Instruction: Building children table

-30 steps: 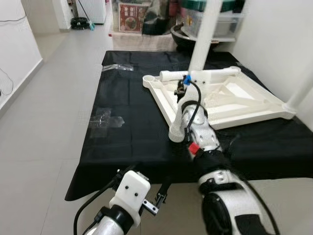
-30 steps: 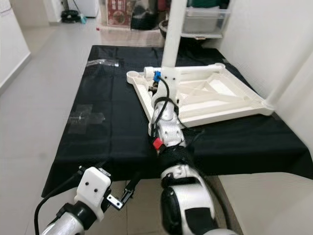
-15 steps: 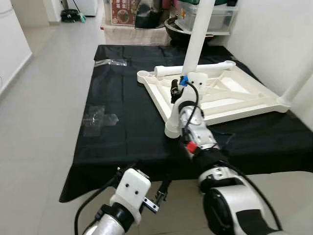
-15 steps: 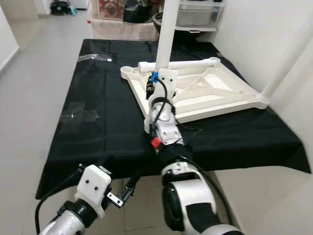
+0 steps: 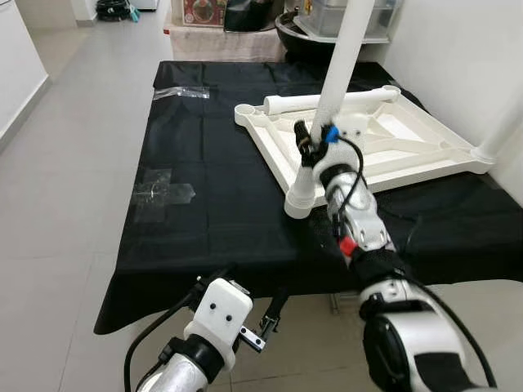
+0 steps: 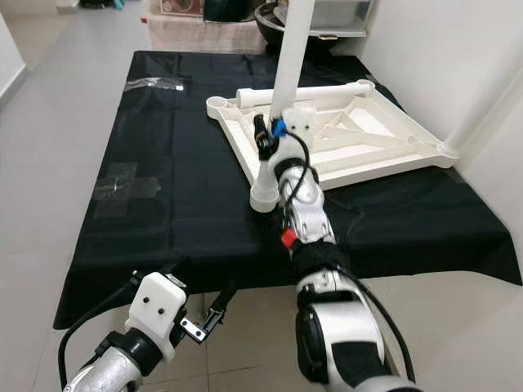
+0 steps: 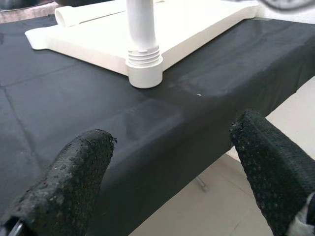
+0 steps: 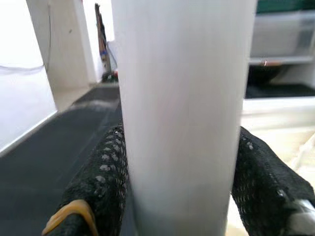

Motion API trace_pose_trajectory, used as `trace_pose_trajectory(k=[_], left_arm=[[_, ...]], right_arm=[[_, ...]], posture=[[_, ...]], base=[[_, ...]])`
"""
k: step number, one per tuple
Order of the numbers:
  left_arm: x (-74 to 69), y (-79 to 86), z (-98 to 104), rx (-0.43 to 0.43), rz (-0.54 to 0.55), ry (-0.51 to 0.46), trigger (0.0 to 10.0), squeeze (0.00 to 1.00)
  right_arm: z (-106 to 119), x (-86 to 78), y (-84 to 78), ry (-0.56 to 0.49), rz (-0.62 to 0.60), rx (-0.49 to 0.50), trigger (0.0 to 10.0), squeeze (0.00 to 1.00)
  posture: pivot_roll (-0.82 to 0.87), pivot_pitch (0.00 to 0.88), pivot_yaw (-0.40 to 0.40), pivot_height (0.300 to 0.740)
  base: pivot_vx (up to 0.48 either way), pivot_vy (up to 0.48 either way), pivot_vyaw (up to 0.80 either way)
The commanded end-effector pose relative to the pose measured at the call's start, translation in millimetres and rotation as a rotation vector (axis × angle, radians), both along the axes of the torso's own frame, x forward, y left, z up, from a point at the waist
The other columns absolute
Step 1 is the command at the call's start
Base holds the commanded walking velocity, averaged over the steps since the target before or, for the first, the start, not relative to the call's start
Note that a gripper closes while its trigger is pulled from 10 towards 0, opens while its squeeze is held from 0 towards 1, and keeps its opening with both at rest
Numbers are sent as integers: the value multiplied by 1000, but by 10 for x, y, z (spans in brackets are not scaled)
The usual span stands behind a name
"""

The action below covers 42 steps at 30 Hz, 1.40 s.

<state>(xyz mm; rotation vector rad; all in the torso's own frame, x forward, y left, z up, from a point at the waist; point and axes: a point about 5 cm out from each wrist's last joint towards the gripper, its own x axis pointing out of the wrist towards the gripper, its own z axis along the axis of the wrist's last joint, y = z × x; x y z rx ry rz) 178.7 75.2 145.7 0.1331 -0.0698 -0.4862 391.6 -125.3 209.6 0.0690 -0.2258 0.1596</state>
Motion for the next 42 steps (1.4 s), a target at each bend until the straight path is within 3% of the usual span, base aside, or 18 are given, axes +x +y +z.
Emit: trace_pose_trajectory(k=[1, 7, 14, 17, 19, 22, 23, 24, 25, 26, 27, 28, 32, 36, 38, 40, 41, 42], left_arm=[[-20, 7, -21, 6, 6, 17, 10000, 0], [-16, 1, -24, 7, 4, 16, 10000, 0], [-10, -3, -17, 6, 5, 13, 10000, 0], [-8, -4, -15, 7, 5, 12, 10000, 0], [-9, -6, -9, 7, 3, 10, 10000, 0], [-10, -7, -9, 8, 2, 10, 10000, 0], [-10, -4, -9, 9, 6, 10, 10000, 0], [-10, -4, -9, 9, 6, 10, 10000, 0], [-10, -1, -7, 9, 9, 9, 10000, 0], [-10, -1, -7, 9, 9, 9, 10000, 0], [-9, 1, -5, 9, 11, 9, 10000, 0], [-9, 1, -5, 9, 11, 9, 10000, 0], [-8, 5, 1, 10, 12, 8, 10000, 0], [-9, 6, 2, 10, 13, 8, 10000, 0], [-9, 6, 3, 9, 13, 8, 10000, 0], [-9, 6, 3, 9, 13, 8, 10000, 0], [-9, 6, 2, 9, 14, 9, 10000, 0], [-9, 6, 2, 9, 14, 9, 10000, 0]], right_arm=[[8, -23, 24, -9, 16, 18, 10000, 0], [76, 21, 134, -30, 124, 22, 10000, 0], [248, 137, 81, -36, 193, -13, 10000, 0], [276, 144, 120, -22, 313, -34, 10000, 0], [284, 116, 209, 33, 587, -32, 10000, 0], [281, 97, 229, 41, 655, -44, 10000, 0], [270, 51, 262, 59, 784, -60, 10000, 0], [270, 51, 262, 59, 784, -60, 10000, 0], [257, 13, 282, 72, 885, -87, 10000, 0], [257, 13, 282, 72, 885, -87, 10000, 0], [241, -27, 301, 90, 981, -100, 10000, 0], [241, -27, 301, 90, 981, -100, 10000, 0], [155, -154, 409, 112, 1215, -166, 10000, 0], [145, -167, 437, 113, 1241, -169, 10000, 0], [157, -126, 535, 91, 1154, -163, 9843, 0], [157, -126, 535, 91, 1154, -163, 9843, 0], [167, -100, 572, 77, 1095, -149, 8706, 0], [167, -100, 572, 77, 1095, -149, 8706, 0]], posture=[[127, 85, -72, 740], [132, 77, -77, 740], [134, 86, -84, 740], [134, 90, -82, 740], [141, 95, -85, 740], [142, 94, -90, 740], [143, 94, -91, 740], [143, 94, -91, 740], [144, 99, -91, 740], [144, 99, -91, 740], [145, 99, -91, 740], [145, 99, -91, 740], [147, 105, -92, 740], [147, 109, -89, 740], [147, 111, -91, 740], [147, 111, -91, 740], [146, 111, -88, 740], [146, 111, -88, 740]], base=[[0, 0, 0], [0, 0, 0], [0, 0, 0], [0, 0, 0], [0, 0, 0], [0, 0, 0], [0, 0, 0], [0, 0, 0], [0, 0, 0], [0, 0, 0], [0, 0, 0], [0, 0, 0], [0, 0, 0], [0, 0, 0], [0, 0, 0], [0, 0, 0], [0, 0, 0], [0, 0, 0]])
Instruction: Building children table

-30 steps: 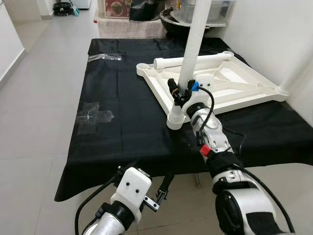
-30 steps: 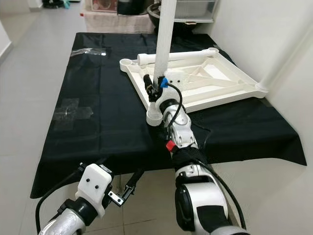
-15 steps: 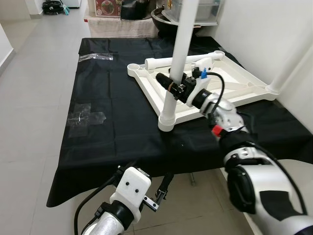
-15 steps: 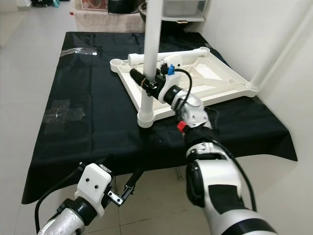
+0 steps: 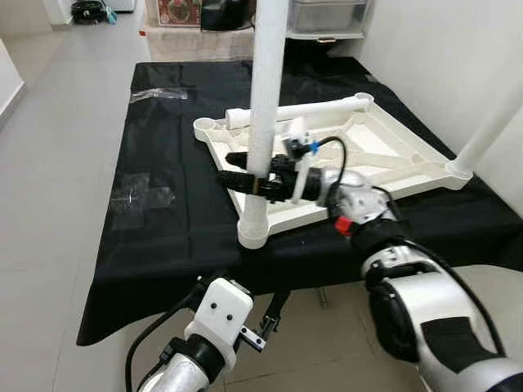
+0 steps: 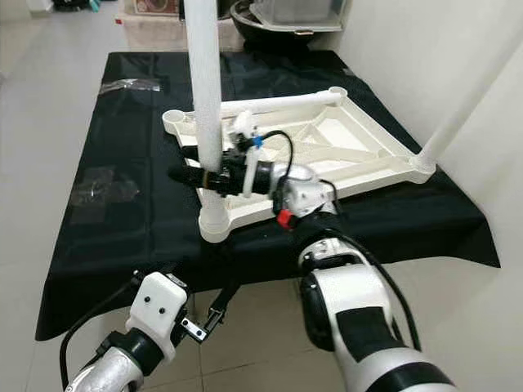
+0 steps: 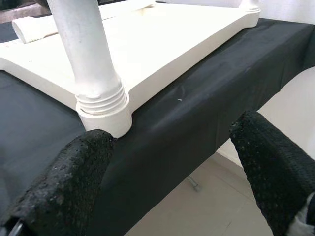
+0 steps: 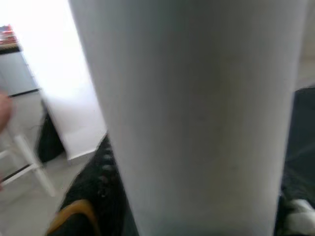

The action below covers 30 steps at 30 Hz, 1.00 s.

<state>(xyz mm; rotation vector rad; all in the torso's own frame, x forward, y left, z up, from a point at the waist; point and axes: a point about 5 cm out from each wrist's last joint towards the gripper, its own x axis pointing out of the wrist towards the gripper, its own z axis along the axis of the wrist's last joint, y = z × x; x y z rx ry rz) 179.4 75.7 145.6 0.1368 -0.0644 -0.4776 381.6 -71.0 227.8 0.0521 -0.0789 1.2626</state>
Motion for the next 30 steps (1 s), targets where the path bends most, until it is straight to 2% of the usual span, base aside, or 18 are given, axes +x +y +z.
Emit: trace_pose_trajectory(k=[1, 5, 7, 9, 11, 12, 13, 14, 16, 17, 18, 20, 21, 24, 25, 26, 29, 30], left_arm=[[-15, 1, 2, 4, 4, 6, 10000, 0], [-12, 0, 3, 3, 4, 6, 10000, 0], [-11, 1, 3, 3, 3, 6, 10000, 0], [-11, 1, 3, 3, 3, 6, 10000, 0], [-11, 2, 6, 3, 3, 5, 10000, 0], [-11, 2, 6, 3, 3, 5, 10000, 0], [-10, 3, 6, 3, 3, 5, 10000, 0], [-10, 3, 6, 3, 3, 5, 10000, 0], [-9, 4, 6, 4, 1, 6, 10000, 0], [-9, 4, 6, 4, 1, 6, 10000, 0], [-7, 4, 6, 5, 0, 6, 10000, 0], [-7, 4, 6, 5, 0, 6, 10000, 0], [-7, 3, 4, 5, 0, 6, 10000, 0], [-6, 0, 4, 6, 0, 6, 10000, 0], [-6, 1, 5, 5, 1, 6, 10000, 0], [-7, 3, 5, 6, 2, 5, 10000, 0], [-9, 5, 5, 6, 2, 5, 10000, 0], [-9, 6, 3, 6, 3, 5, 10000, 0]], right_arm=[[-7, 14, 46, -6, -43, 21, 0, 0], [7, 20, 32, -16, -111, 97, 0, 0], [-16, 67, -41, -16, -280, 133, 0, 0], [-16, 67, -41, -16, -280, 133, 0, 0], [-92, 179, -202, 10, -613, 88, 0, 0], [-92, 179, -202, 10, -613, 88, 0, 0], [-136, 225, -304, 23, -790, 44, 0, 0], [-136, 225, -304, 23, -790, 44, 0, 0], [-234, 237, -624, 62, -1235, -7, 0, 0], [-234, 237, -624, 62, -1235, -7, 0, 0], [-246, 201, -703, 75, -1367, 4, 0, 0], [-246, 201, -703, 75, -1367, 4, 0, 0], [-246, 164, -727, 86, -1453, 22, 0, 0], [-237, 135, -663, 115, -1491, 53, 0, 0], [-202, 142, -582, 110, -1456, 87, 7882, 0], [-158, 151, -499, 93, -1405, 120, 10000, 0], [-116, 153, -446, 66, -1368, 148, 10000, 0], [-77, 153, -378, 45, -1322, 179, 10000, 1000]], posture=[[144, 113, -87, 740], [143, 111, -89, 740], [142, 111, -86, 740], [142, 111, -86, 740], [141, 114, -85, 740], [141, 114, -85, 740], [141, 114, -85, 740], [141, 114, -85, 740], [139, 116, -83, 740], [139, 116, -83, 740], [138, 115, -85, 740], [138, 115, -85, 740], [140, 114, -81, 740], [140, 114, -84, 740], [142, 115, -87, 740], [139, 115, -87, 740], [139, 115, -87, 740], [138, 115, -84, 740]], base=[[0, 0, 0], [0, 0, 0], [0, 0, 0], [0, 0, 0], [0, 0, 0], [0, 0, 0], [0, 0, 0], [0, 0, 0], [0, 0, 0], [0, 0, 0], [0, 0, 0], [0, 0, 0], [0, 0, 0], [0, 0, 0], [0, 0, 0], [0, 0, 0], [0, 0, 0], [0, 0, 0]])
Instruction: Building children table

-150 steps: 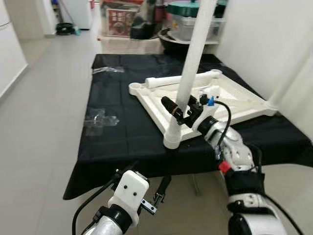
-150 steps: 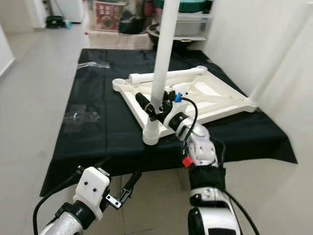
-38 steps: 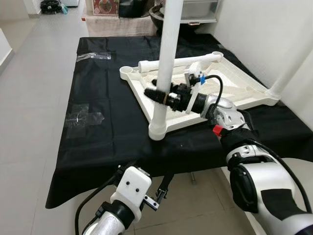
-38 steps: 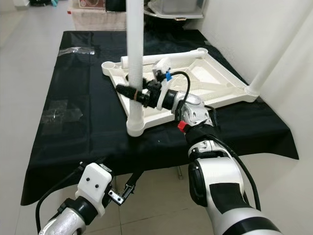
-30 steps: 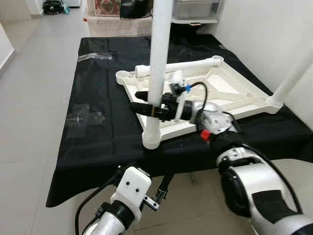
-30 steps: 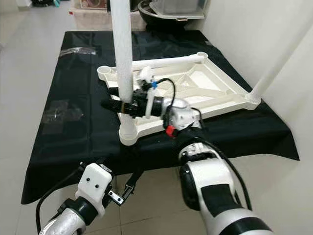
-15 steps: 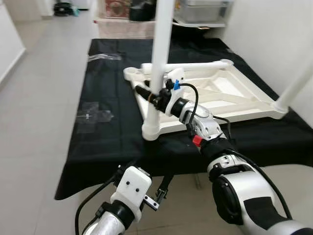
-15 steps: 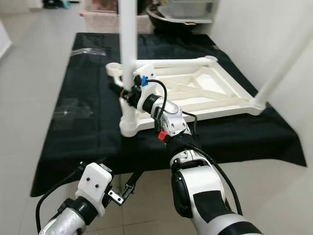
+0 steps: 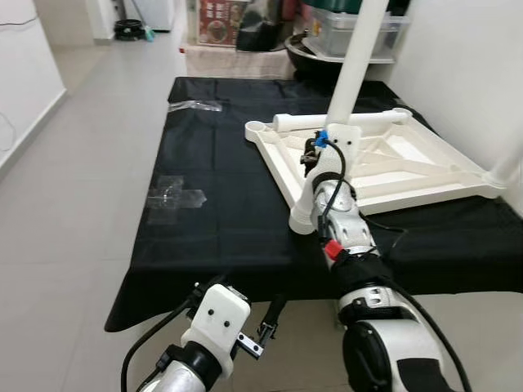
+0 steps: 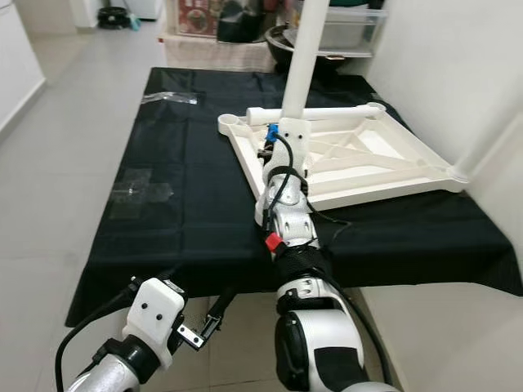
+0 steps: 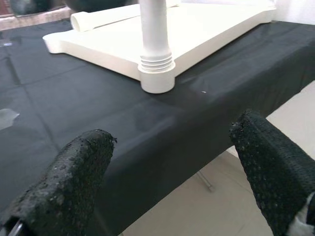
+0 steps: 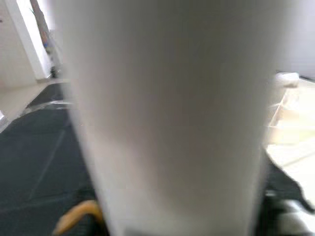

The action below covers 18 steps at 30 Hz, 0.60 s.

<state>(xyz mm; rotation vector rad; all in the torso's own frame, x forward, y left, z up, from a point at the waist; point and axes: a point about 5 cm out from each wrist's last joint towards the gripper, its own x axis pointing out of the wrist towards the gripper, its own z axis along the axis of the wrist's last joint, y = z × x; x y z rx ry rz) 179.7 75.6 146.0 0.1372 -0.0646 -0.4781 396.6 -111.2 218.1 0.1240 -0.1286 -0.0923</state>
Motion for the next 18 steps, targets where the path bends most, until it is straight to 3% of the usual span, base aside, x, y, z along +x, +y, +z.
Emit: trace_pose_trajectory(k=[1, 3, 4, 5, 6, 7, 8, 9, 10, 12, 13, 14, 15, 16, 18], left_arm=[[-12, 7, -1, 6, 4, 6, 10000, 0], [-11, 7, -3, 6, 4, 7, 10000, 0], [-10, 6, -2, 5, 4, 7, 10000, 0], [-11, 3, -4, 5, 3, 8, 10000, 0], [-11, 3, -4, 5, 3, 8, 10000, 0], [-12, 1, -4, 4, 4, 9, 10000, 0], [-12, 1, -4, 4, 4, 9, 10000, 0], [-13, -1, -5, 4, 3, 9, 10000, 0], [-13, -1, -5, 4, 3, 9, 10000, 0], [-15, -6, -8, 2, 3, 10, 10000, 0], [-15, -6, -8, 2, 3, 10, 10000, 0], [-17, -7, -9, 2, 4, 9, 10000, 0], [-17, -7, -9, 2, 4, 9, 10000, 0], [-19, -7, -10, 2, 5, 10, 10000, 0], [-19, -7, -10, 2, 5, 10, 10000, 0]], right_arm=[[20, 2, 23, -27, 24, 25, 10000, 1000], [62, 8, 42, -78, 56, -11, 10000, 1000], [77, 14, 52, -99, 72, -36, 10000, 271], [70, 24, 81, -110, 142, -35, 10000, 0], [70, 24, 81, -110, 142, -35, 10000, 0], [47, 19, 115, -105, 242, -18, 10000, 0], [47, 19, 115, -105, 242, -18, 10000, 0], [14, 13, 120, -102, 359, -28, 10000, 0], [14, 13, 120, -102, 359, -28, 10000, 0], [-49, -20, 103, -79, 614, 1, 10000, 0], [-49, -20, 103, -79, 614, 1, 10000, 0], [-60, -53, 72, -70, 777, -1, 10000, 0], [-60, -53, 72, -70, 777, -1, 10000, 0], [-56, -84, 46, -61, 902, 8, 10000, 0], [-56, -84, 46, -61, 902, 8, 10000, 0]], posture=[[138, 115, -84, 740], [139, 113, -85, 740], [139, 113, -83, 740], [138, 109, -86, 740], [138, 109, -86, 740], [137, 110, -86, 740], [137, 110, -86, 740], [137, 110, -86, 740], [137, 110, -86, 740], [140, 103, -86, 740], [140, 103, -86, 740], [141, 99, -87, 740], [141, 99, -87, 740], [142, 98, -88, 740], [142, 98, -88, 740]], base=[[0, 0, 0], [0, 0, 0], [0, 0, 0], [0, 0, 0], [0, 0, 0], [0, 0, 0], [0, 0, 0], [0, 0, 0], [0, 0, 0], [0, 0, 0], [0, 0, 0], [0, 0, 0], [0, 0, 0], [0, 0, 0], [0, 0, 0]])
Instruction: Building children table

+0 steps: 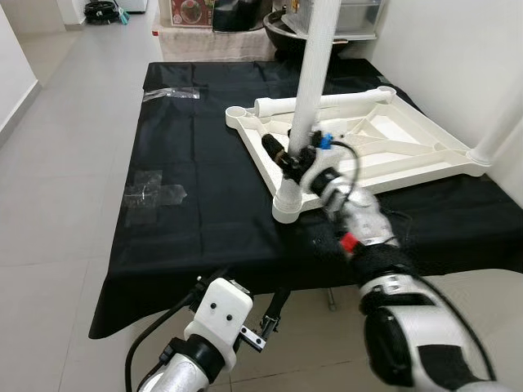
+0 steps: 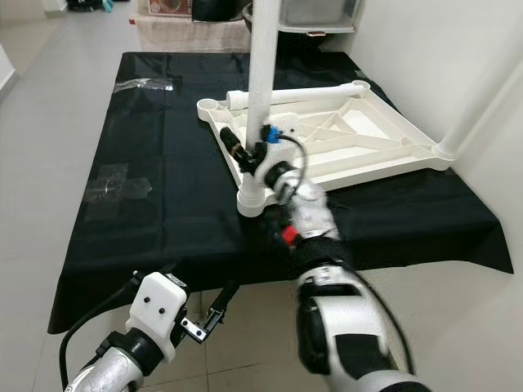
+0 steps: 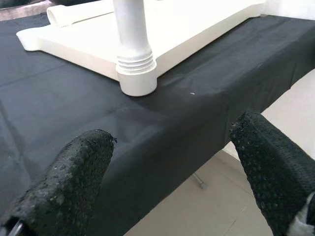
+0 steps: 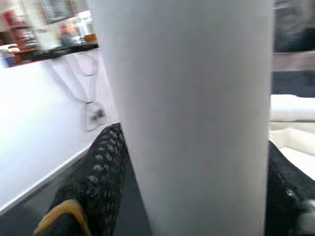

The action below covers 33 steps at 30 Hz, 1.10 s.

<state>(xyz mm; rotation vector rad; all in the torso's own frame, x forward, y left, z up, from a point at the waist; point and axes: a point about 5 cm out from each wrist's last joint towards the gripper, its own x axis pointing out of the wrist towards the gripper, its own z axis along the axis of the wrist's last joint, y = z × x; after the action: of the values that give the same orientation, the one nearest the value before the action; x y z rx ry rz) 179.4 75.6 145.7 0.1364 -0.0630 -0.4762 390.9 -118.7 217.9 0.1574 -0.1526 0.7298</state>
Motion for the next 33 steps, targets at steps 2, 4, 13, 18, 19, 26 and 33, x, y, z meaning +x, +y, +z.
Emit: trace_pose_trajectory(k=[2, 4, 13, 18, 19, 26, 33], left_arm=[[-21, -5, -12, 4, 2, 10, 10000, 0], [-22, -5, -14, 4, 1, 10, 10000, 0], [-25, -3, -25, 5, 8, 12, 10000, 0], [-29, -1, -29, 4, 9, 14, 10000, 0], [-29, -2, -29, 4, 8, 14, 10000, 0], [-28, 4, -31, 3, 4, 18, 10000, 0], [-22, -1, -32, 5, -6, 21, 10000, 0]], right_arm=[[27, -155, 127, 29, 456, 13, 10000, 0], [63, -234, 171, 20, 640, -5, 10000, 0], [-51, -207, 394, -6, 627, -167, 0, 0], [-43, -145, 391, -19, 510, -166, 0, 0], [-26, -115, 368, -24, 447, -152, 0, 0], [-7, 90, 224, 20, -32, -95, 0, 0], [-177, 161, -252, 168, -826, -114, 0, 0]], posture=[[151, 90, -90, 740], [151, 90, -90, 740], [160, 76, -93, 740], [158, 76, -92, 740], [155, 77, -90, 740], [148, 86, -72, 740], [142, 97, -74, 740]], base=[[0, 0, 0], [0, 0, 0], [0, 0, 0], [0, 0, 0], [0, 0, 0], [0, 0, 0], [0, 0, 0]])
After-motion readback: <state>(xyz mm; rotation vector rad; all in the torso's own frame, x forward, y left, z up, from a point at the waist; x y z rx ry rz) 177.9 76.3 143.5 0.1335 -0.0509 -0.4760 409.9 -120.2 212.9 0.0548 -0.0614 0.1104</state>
